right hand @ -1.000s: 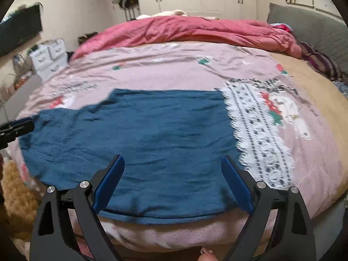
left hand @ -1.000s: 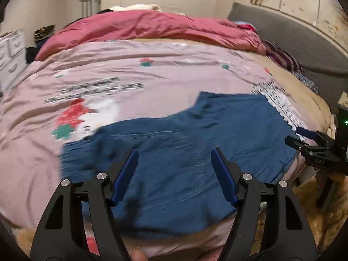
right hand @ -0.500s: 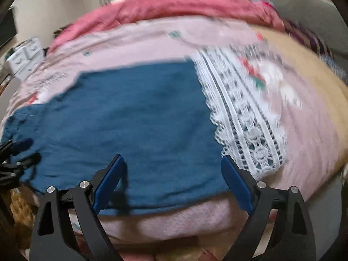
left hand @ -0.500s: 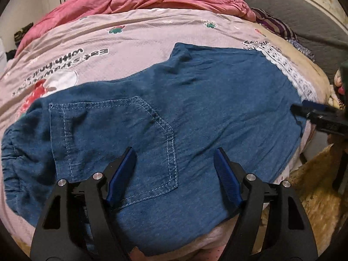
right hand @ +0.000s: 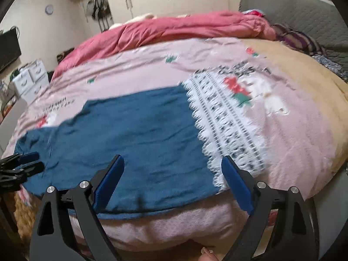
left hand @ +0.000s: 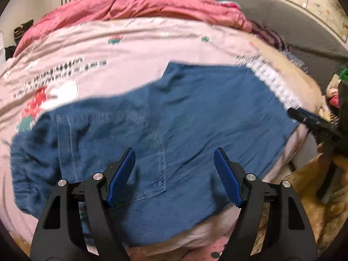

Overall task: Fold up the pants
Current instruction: 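Move both open grippers over the pants to smooth the denim, then grasp the lace-trimmed pant leg edge with the left gripper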

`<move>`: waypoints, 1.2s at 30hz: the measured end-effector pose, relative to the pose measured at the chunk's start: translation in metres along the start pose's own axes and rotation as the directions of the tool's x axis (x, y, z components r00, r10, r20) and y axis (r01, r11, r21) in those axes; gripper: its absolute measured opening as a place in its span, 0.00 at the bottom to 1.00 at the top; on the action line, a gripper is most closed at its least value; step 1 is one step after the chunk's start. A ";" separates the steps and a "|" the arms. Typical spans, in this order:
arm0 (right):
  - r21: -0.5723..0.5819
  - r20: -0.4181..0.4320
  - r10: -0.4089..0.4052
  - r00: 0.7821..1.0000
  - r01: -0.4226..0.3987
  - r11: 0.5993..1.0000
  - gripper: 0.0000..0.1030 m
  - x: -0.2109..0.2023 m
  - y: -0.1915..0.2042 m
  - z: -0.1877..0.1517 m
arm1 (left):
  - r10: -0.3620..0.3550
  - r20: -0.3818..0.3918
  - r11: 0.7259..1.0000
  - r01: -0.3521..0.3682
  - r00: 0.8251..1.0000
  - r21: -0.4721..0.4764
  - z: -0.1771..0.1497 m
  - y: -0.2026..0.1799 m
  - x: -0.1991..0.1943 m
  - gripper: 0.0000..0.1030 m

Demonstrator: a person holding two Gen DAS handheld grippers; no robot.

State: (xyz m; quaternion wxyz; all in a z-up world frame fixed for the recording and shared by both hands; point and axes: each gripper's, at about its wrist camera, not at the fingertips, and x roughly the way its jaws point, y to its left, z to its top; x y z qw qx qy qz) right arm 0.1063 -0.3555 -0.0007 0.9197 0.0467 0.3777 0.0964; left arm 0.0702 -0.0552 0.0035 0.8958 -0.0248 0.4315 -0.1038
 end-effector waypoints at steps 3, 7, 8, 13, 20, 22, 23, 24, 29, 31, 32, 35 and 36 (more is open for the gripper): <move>0.030 0.012 0.007 1.000 -0.008 1.000 0.87 -0.003 -0.007 0.004 | 0.013 0.034 0.999 -0.014 0.999 0.034 0.012 -0.010 -0.009 0.67; 0.061 0.028 0.000 1.000 -0.002 0.998 0.88 -0.008 -0.015 0.005 | 0.001 0.038 0.998 -0.003 0.999 0.062 0.025 -0.021 -0.007 0.69; 0.071 0.031 -0.001 1.000 -0.001 0.997 0.89 -0.008 -0.018 0.005 | 0.003 0.039 0.997 -0.006 0.999 0.074 0.030 -0.025 -0.006 0.69; 0.151 0.043 -0.010 0.999 0.003 0.988 0.93 -0.013 -0.033 0.005 | -0.022 0.051 0.995 0.017 0.998 0.094 0.053 -0.036 0.000 0.72; 0.254 0.049 -0.018 0.999 0.005 0.967 0.93 -0.018 -0.055 0.003 | -0.047 0.080 0.989 0.035 0.996 0.141 0.085 -0.061 0.004 0.78; 0.269 0.039 -0.032 0.999 0.021 0.963 0.93 -0.017 -0.058 0.002 | -0.065 0.080 0.987 0.052 0.995 0.155 0.092 -0.069 0.007 0.79; 0.275 0.034 -0.038 0.999 0.027 0.961 0.93 -0.017 -0.059 0.002 | -0.066 0.081 0.985 0.052 0.994 0.164 0.095 -0.074 0.009 0.79; 0.284 0.029 -0.044 0.999 0.034 0.958 0.93 -0.017 -0.061 0.001 | -0.065 0.083 0.984 0.050 0.994 0.172 0.098 -0.078 0.011 0.79; 0.294 0.021 -0.053 0.998 0.044 0.955 0.93 -0.015 -0.065 0.000 | -0.108 0.064 0.976 0.093 0.992 0.199 0.116 -0.101 0.026 0.79; 0.300 0.017 -0.061 0.998 0.053 0.952 0.93 -0.015 -0.066 0.000 | -0.116 0.055 0.971 0.102 0.992 0.217 0.123 -0.109 0.034 0.79; 0.303 0.014 -0.063 0.998 0.056 0.952 0.93 -0.014 -0.066 0.000 | -0.118 0.049 0.969 0.105 0.992 0.225 0.125 -0.113 0.038 0.79; 0.307 -0.001 -0.070 0.998 0.067 0.949 0.93 -0.011 -0.068 0.000 | -0.132 0.022 0.958 0.122 0.991 0.258 0.135 -0.124 0.054 0.79; 0.313 -0.006 -0.066 0.998 0.064 0.947 0.93 -0.010 -0.069 -0.001 | -0.133 0.017 0.955 0.123 0.991 0.268 0.138 -0.127 0.059 0.79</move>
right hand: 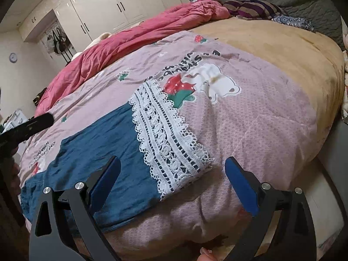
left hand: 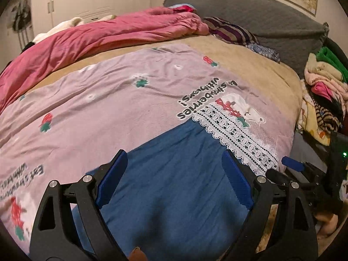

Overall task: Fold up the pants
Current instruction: 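Grasp the lace-trimmed pant leg edge with the left gripper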

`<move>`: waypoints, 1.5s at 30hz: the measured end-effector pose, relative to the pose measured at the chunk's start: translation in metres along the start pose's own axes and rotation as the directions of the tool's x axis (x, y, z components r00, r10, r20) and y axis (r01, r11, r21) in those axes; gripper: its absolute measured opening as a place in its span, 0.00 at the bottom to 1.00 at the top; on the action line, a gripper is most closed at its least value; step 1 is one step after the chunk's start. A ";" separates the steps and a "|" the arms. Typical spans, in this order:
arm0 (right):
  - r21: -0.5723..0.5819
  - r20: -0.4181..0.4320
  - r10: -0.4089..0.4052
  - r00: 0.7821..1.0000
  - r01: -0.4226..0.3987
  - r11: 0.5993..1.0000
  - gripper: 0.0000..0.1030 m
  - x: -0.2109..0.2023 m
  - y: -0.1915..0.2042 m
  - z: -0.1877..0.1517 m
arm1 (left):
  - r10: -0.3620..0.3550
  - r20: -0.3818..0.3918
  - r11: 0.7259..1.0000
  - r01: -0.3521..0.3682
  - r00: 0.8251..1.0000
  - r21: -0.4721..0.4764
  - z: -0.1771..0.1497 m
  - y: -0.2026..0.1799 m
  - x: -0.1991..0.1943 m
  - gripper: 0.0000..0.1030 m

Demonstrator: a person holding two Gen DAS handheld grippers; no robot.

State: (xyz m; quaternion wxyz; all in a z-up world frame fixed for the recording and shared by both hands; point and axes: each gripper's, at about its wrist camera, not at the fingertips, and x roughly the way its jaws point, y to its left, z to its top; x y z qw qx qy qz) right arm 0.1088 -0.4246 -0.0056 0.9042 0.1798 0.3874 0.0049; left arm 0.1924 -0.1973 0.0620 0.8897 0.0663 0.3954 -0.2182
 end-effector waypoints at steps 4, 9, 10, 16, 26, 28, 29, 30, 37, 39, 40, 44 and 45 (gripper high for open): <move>0.012 -0.002 0.004 1.000 -0.004 1.000 0.93 0.001 -0.003 0.001 | -0.004 -0.015 1.000 0.004 1.000 0.023 0.015 -0.002 0.024 0.79; 0.026 -0.030 0.001 1.000 0.000 1.000 0.93 0.009 -0.007 0.001 | -0.042 -0.065 0.999 0.043 0.997 0.018 0.031 -0.002 0.061 0.79; 0.028 -0.031 0.000 1.000 0.001 1.000 0.93 0.010 -0.008 0.002 | -0.040 -0.083 0.999 0.042 0.996 0.020 0.034 -0.002 0.071 0.79; 0.040 -0.062 0.005 0.998 -0.003 0.999 0.93 0.022 -0.012 0.001 | -0.067 -0.148 0.995 0.076 0.987 0.060 0.046 -0.005 0.116 0.79; -0.003 -0.055 -0.020 0.998 0.020 1.000 0.54 0.024 -0.009 -0.002 | -0.194 -0.179 0.967 0.219 0.964 0.132 0.054 -0.017 0.149 0.61; 0.003 -0.048 -0.017 0.999 0.017 1.000 0.49 0.022 -0.010 -0.001 | -0.198 -0.189 0.958 0.231 0.962 0.172 0.053 -0.023 0.153 0.55; 0.004 -0.042 -0.015 0.999 0.015 1.000 0.49 0.020 -0.011 -0.001 | -0.204 -0.200 0.953 0.241 0.958 0.185 0.053 -0.026 0.156 0.49; 0.006 -0.037 -0.010 0.999 0.010 1.000 0.49 0.019 -0.011 -0.001 | -0.208 -0.210 0.947 0.251 0.955 0.202 0.053 -0.029 0.159 0.44; 0.019 -0.014 0.006 1.000 -0.005 1.000 0.49 0.014 -0.014 0.000 | -0.291 -0.257 0.930 0.336 0.922 0.150 0.055 -0.023 0.168 0.34; 0.012 -0.021 0.011 1.000 -0.010 1.000 0.50 0.016 -0.013 0.001 | -0.293 -0.251 0.928 0.338 0.923 0.160 0.054 -0.024 0.167 0.35; 0.008 -0.029 0.017 0.999 -0.017 1.000 0.50 0.017 -0.012 0.000 | -0.296 -0.246 0.926 0.340 0.923 0.163 0.053 -0.025 0.168 0.35; -0.005 -0.047 0.089 0.995 -0.089 0.996 0.32 0.017 -0.009 -0.002 | -0.300 -0.248 0.920 0.348 0.921 0.179 0.050 -0.029 0.174 0.37; -0.011 -0.040 0.093 0.995 -0.093 0.996 0.32 0.016 -0.008 -0.002 | -0.305 -0.248 0.920 0.351 0.920 0.172 0.050 -0.028 0.174 0.37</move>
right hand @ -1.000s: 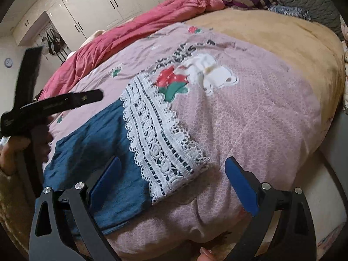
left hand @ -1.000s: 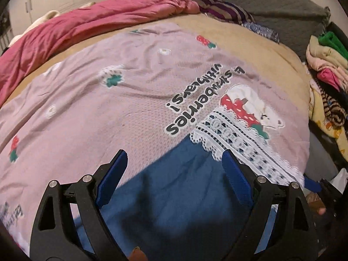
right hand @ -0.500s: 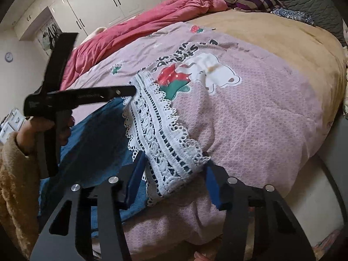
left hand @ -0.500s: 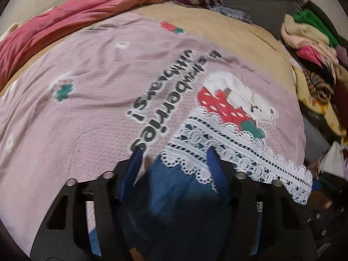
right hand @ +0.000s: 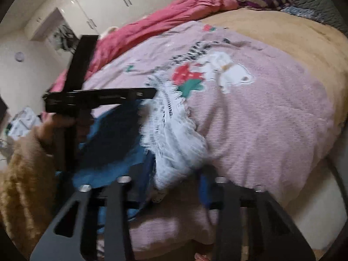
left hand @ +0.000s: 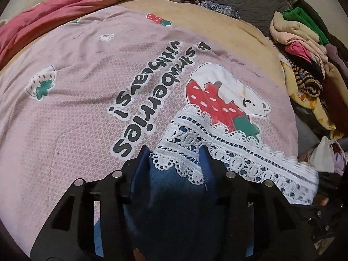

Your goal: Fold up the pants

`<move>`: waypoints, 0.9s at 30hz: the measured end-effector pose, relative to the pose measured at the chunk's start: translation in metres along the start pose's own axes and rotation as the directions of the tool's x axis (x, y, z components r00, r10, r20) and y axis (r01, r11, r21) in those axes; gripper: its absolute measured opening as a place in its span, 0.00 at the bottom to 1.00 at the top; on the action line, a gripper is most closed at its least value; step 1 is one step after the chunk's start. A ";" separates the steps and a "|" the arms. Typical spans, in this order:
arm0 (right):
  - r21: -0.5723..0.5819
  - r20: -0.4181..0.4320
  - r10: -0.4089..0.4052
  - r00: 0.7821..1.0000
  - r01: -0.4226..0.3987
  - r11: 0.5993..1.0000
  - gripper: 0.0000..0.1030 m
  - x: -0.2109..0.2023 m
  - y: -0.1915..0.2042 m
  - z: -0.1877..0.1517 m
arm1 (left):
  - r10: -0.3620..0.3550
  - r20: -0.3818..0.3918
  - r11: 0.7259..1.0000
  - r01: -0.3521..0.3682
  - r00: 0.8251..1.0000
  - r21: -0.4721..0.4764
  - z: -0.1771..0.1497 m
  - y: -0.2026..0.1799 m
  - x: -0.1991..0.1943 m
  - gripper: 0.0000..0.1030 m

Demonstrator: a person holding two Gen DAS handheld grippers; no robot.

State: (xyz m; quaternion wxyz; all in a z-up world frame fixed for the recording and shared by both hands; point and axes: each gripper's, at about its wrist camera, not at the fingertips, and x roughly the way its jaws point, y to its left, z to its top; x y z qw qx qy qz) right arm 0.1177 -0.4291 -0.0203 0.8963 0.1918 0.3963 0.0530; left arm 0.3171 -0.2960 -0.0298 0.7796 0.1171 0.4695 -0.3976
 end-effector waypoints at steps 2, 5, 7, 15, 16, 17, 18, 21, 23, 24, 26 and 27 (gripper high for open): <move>-0.003 -0.007 -0.003 1.000 0.003 1.000 0.34 0.001 0.000 -0.001 | -0.005 -0.001 1.000 0.005 1.000 -0.009 0.000 0.000 -0.002 0.37; 0.034 -0.032 -0.036 0.999 0.037 0.999 0.47 0.006 -0.007 0.000 | -0.002 -0.009 1.000 0.002 1.000 -0.007 0.001 0.000 -0.001 0.37; 0.033 -0.037 -0.030 0.999 0.031 0.999 0.49 0.008 -0.006 0.001 | 0.003 -0.009 1.000 -0.003 1.000 -0.007 0.001 -0.001 0.000 0.38; 0.009 -0.027 0.038 0.999 -0.038 0.999 0.26 0.008 0.000 0.000 | -0.039 -0.040 0.997 0.037 0.998 -0.063 0.000 0.004 0.002 0.23; 0.005 -0.024 0.056 0.998 -0.056 0.998 0.25 0.008 0.001 0.000 | -0.032 -0.035 0.998 0.030 0.999 -0.063 0.001 0.003 -0.001 0.20; 0.002 -0.021 0.067 0.998 -0.067 0.998 0.24 0.008 0.002 0.001 | -0.032 -0.030 0.997 0.030 0.999 -0.069 0.001 0.003 -0.003 0.17; 0.001 -0.019 0.071 0.997 -0.071 0.997 0.24 0.007 0.003 0.001 | -0.035 -0.022 0.997 0.033 0.999 -0.075 0.001 0.003 -0.006 0.15; -0.004 -0.001 0.105 0.994 -0.105 0.994 0.23 0.004 0.006 0.002 | -0.050 0.012 0.995 0.051 0.999 -0.083 -0.003 0.005 -0.017 0.13; -0.017 0.009 0.121 0.993 -0.121 0.993 0.23 0.003 0.011 0.003 | -0.070 0.035 0.992 0.073 0.997 -0.098 -0.005 0.008 -0.024 0.12; -0.027 0.016 0.132 0.991 -0.131 0.991 0.23 0.002 0.014 0.003 | -0.079 0.051 0.991 0.084 0.996 -0.107 -0.006 0.010 -0.029 0.12; -0.035 0.023 0.153 0.988 -0.152 0.988 0.23 0.001 0.018 0.004 | -0.109 0.088 0.984 0.120 0.990 -0.134 -0.011 0.015 -0.043 0.12; -0.040 0.028 0.168 0.985 -0.167 0.985 0.23 0.000 0.021 0.005 | -0.115 0.100 0.981 0.128 0.988 -0.144 -0.012 0.016 -0.049 0.12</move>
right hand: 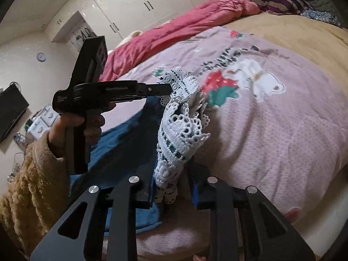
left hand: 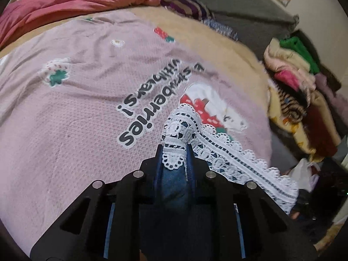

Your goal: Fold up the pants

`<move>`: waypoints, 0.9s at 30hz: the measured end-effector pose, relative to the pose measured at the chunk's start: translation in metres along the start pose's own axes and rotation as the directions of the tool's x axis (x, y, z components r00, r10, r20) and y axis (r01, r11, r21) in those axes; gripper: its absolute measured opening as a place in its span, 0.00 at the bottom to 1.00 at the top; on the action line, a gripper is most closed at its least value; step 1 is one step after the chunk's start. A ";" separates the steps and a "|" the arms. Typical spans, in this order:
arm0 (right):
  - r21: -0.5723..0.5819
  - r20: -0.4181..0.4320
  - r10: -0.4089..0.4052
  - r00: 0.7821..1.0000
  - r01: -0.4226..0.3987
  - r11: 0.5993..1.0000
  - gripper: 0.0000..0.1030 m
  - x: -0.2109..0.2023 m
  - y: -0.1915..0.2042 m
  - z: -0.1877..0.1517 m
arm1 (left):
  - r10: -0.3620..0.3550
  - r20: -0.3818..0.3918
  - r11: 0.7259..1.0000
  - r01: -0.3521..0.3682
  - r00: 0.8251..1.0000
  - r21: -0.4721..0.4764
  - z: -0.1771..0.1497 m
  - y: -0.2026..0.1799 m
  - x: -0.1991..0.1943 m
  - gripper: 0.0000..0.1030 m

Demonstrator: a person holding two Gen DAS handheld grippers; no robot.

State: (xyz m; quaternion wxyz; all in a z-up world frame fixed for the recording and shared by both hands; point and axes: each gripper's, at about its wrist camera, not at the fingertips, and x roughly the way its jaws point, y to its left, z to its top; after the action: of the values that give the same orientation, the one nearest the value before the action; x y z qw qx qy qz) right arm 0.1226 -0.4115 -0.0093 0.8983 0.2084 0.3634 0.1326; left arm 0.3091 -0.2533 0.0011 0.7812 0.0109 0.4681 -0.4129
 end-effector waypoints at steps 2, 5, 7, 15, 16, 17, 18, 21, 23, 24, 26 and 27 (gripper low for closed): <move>-0.018 0.012 0.035 0.999 -0.035 0.999 0.23 -0.001 0.008 0.002 | -0.007 0.026 1.000 0.007 1.000 -0.016 -0.005 0.002 -0.018 0.12; -0.052 0.027 0.081 0.996 -0.079 0.995 0.23 -0.003 0.020 0.004 | -0.006 0.074 0.999 0.008 0.997 -0.032 -0.017 0.006 -0.048 0.12; -0.090 0.033 0.121 0.992 -0.118 0.989 0.23 -0.004 0.033 0.005 | -0.001 0.112 0.998 0.007 0.994 -0.056 -0.028 0.012 -0.070 0.12; -0.320 -0.019 0.235 0.972 -0.229 0.919 0.23 0.007 0.099 -0.002 | 0.039 0.196 0.986 -0.007 0.980 -0.165 -0.073 0.045 -0.131 0.12; -0.344 -0.030 0.247 0.969 -0.241 0.907 0.23 0.008 0.106 -0.005 | 0.042 0.204 0.983 -0.004 0.978 -0.184 -0.081 0.051 -0.137 0.12; -0.370 -0.043 0.258 0.965 -0.255 0.893 0.23 0.011 0.114 -0.008 | 0.052 0.204 0.981 -0.012 0.977 -0.195 -0.085 0.054 -0.140 0.12; -0.399 -0.059 0.261 0.963 -0.263 0.878 0.23 0.014 0.123 -0.011 | 0.069 0.199 0.978 -0.026 0.977 -0.209 -0.091 0.059 -0.141 0.13; -0.485 -0.126 0.223 0.967 -0.257 0.836 0.23 0.029 0.148 -0.026 | 0.115 0.163 0.959 -0.067 0.980 -0.277 -0.104 0.073 -0.137 0.21; -0.542 -0.176 0.190 0.966 -0.256 0.800 0.23 0.042 0.163 -0.036 | 0.126 0.145 0.923 -0.062 0.981 -0.380 -0.116 0.088 -0.142 0.26; -0.575 -0.196 0.176 0.965 -0.259 0.776 0.23 0.046 0.170 -0.042 | 0.114 0.162 0.907 -0.036 0.980 -0.420 -0.122 0.094 -0.148 0.28; -0.634 -0.229 0.157 0.961 -0.269 0.725 0.23 0.049 0.183 -0.056 | 0.082 0.231 0.876 0.040 0.969 -0.481 -0.141 0.105 -0.169 0.34; -0.668 -0.242 0.143 0.960 -0.271 0.693 0.23 0.051 0.189 -0.063 | 0.076 0.246 0.870 0.057 0.966 -0.489 -0.145 0.107 -0.175 0.41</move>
State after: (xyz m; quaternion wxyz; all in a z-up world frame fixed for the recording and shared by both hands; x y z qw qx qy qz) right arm 0.0973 -0.2080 0.0079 0.8549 -0.1163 0.3367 0.3771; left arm 0.2356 -0.0134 0.0095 0.8141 -0.2397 0.4524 -0.2741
